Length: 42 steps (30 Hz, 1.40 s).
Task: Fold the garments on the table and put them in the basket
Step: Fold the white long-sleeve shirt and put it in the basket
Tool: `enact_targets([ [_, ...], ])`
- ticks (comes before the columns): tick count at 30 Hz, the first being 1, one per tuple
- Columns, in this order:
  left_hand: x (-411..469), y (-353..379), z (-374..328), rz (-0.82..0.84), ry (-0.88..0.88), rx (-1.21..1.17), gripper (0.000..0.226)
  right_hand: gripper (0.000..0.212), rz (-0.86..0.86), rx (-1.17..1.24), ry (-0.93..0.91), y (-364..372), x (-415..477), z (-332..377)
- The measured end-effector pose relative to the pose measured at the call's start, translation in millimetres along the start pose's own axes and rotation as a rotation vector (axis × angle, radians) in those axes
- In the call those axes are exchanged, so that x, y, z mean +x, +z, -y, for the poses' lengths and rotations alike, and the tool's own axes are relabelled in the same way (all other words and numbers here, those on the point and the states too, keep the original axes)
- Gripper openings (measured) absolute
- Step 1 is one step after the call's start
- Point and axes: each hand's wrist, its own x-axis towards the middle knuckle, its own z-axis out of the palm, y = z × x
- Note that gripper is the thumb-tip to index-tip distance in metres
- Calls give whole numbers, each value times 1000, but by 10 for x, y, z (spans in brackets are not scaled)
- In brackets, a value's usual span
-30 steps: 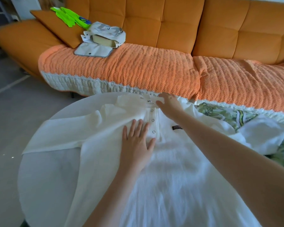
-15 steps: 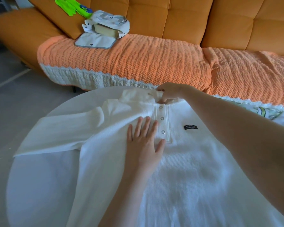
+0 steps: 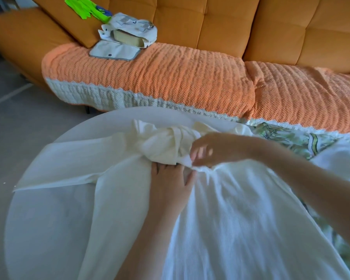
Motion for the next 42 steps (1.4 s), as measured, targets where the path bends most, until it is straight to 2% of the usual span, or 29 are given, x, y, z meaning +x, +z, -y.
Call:
enact_targets([
  [1, 3, 0, -1, -2, -7, 9, 46, 24, -49, 203, 11, -147, -18, 4],
  [2, 10, 5, -2, 0, -16, 21, 45, 31, -174, 363, 33, -301, 26, -24],
  [3, 13, 7, -9, 5, -22, 31, 44, 35, -346, 420, 45, -448, 116, -57],
  [5, 13, 10, -15, -1, -19, 35, 42, 34, -581, 261, 102, -607, 412, -140],
  [6, 9, 12, -14, -7, -13, 37, 42, 36, -571, 161, 157, -610, 564, -169],
  [9, 6, 16, 2, -16, -2, 28, 41, 59, -283, 75, 338, -416, 973, -218],
  [12, 5, 17, 5, -14, -1, -8, 41, 74, -149, 49, 417, -299, 1133, -157],
  [16, -7, 12, -7, -67, 2, -63, 46, 49, 115, 167, 463, -395, 1010, -94],
  [18, -12, 21, -5, -80, 19, -49, 46, 47, 225, 330, 479, -435, 930, -137],
  [21, -24, 48, 25, -84, 53, -20, 45, 32, 267, 508, 406, -466, 825, -199],
  [23, -28, 51, 31, -78, 60, -18, 46, 14, 182, 472, 306, -462, 763, -191],
  [24, -28, 44, 29, -74, 55, -18, 47, 15, 100, 406, 253, -468, 746, -190],
  [26, -24, 37, 20, -66, 37, -17, 46, 10, -145, 307, 155, -489, 737, -185],
  [27, -22, 27, 11, -59, 18, -20, 47, 9, -311, 326, 114, -513, 735, -173],
  [30, -15, 36, 3, 20, -42, 19, 53, 13, -836, 647, 20, -643, 666, -142],
  [32, -3, 60, 14, 13, -34, 46, 46, 15, -1006, 664, -118, -668, 560, -132],
  [35, 44, -13, 16, -81, -95, -39, 31, 10, -1042, 453, -231, -422, 415, -124],
  [37, 61, -137, -6, -246, -166, -131, 26, 9, -1007, 334, -216, -163, 347, -187],
  [40, 28, -308, -61, -525, -195, -254, 19, 5, -961, 337, -145, 108, 224, -247],
  [42, 4, -307, -88, -557, -128, -255, 25, 5, -960, 350, -147, 189, 127, -235],
])
